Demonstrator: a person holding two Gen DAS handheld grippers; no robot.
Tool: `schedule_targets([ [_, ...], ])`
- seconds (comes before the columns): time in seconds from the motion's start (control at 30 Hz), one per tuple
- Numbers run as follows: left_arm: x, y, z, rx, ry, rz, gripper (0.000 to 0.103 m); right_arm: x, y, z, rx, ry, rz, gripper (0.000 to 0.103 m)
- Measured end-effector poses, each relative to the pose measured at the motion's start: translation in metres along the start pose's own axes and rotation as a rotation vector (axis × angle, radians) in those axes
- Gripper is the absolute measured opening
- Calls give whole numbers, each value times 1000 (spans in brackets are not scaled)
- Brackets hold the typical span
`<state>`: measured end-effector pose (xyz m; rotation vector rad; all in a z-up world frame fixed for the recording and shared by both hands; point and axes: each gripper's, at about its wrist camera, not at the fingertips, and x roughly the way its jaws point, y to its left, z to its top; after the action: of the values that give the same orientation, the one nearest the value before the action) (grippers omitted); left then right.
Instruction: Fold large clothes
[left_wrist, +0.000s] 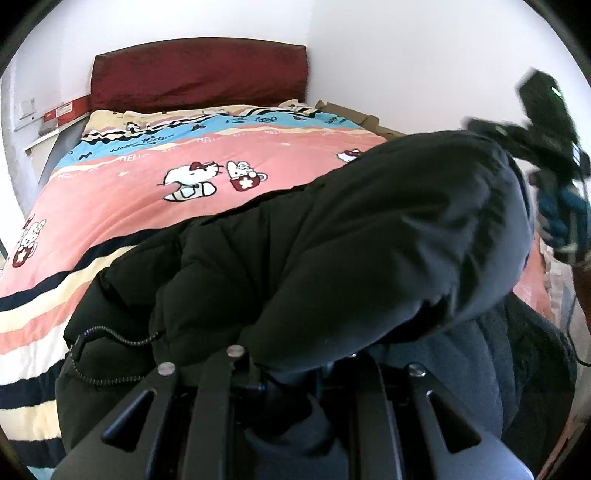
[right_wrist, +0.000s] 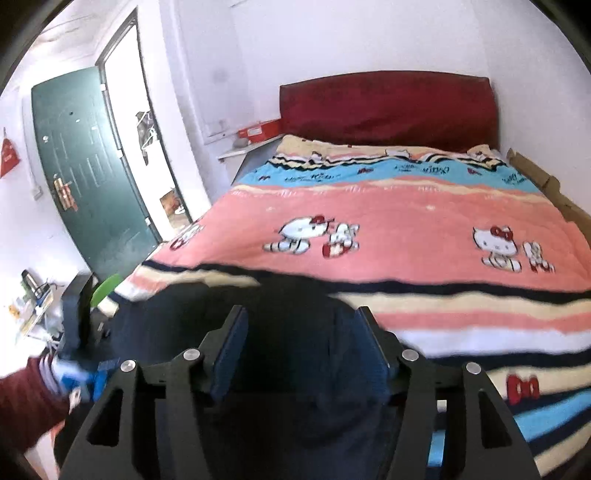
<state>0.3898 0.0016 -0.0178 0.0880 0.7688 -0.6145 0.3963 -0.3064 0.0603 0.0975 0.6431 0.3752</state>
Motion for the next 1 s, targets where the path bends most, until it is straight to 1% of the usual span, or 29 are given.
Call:
schedule_targets([
  [0.07, -2, -1, -1, -2, 1, 4, 16, 27, 2, 10, 24, 29, 26, 59],
  [0.17, -10, -2, -2, -13, 4, 20, 18, 53, 13, 4, -8, 98, 32, 59],
  [0.23, -25, 1, -5, -82, 3, 10, 20, 63, 23, -12, -45, 152, 58, 59],
  [0.3, -42, 2, -8, -136, -21, -13, 28, 64, 30, -32, -96, 189, 65, 59],
  [0.37, -57, 0, -12, -171, -29, -6, 33, 64, 37, -51, -134, 217, 58, 59],
  [0.4, -62, -1, -12, -189, -32, -6, 35, 63, 38, -60, -148, 221, 53, 59],
  [0.5, -75, -8, -3, -235, -50, 9, 38, 59, 39, -75, -148, 221, 32, 59],
  [0.6, -87, -19, 8, -242, -81, 35, 38, 54, 41, -81, -152, 214, -6, 59],
  [0.67, -95, -24, 13, -265, -99, 45, 38, 51, 42, -83, -157, 207, -28, 59],
  [0.7, -99, -25, 13, -282, -107, 46, 40, 48, 43, -85, -159, 206, -36, 59],
  [0.83, -118, -29, 12, -326, -137, 102, 42, 41, 46, -91, -159, 202, -52, 59],
  [1.0, -115, -42, 36, -322, -128, 155, 42, 34, 47, -95, -158, 195, -65, 59],
])
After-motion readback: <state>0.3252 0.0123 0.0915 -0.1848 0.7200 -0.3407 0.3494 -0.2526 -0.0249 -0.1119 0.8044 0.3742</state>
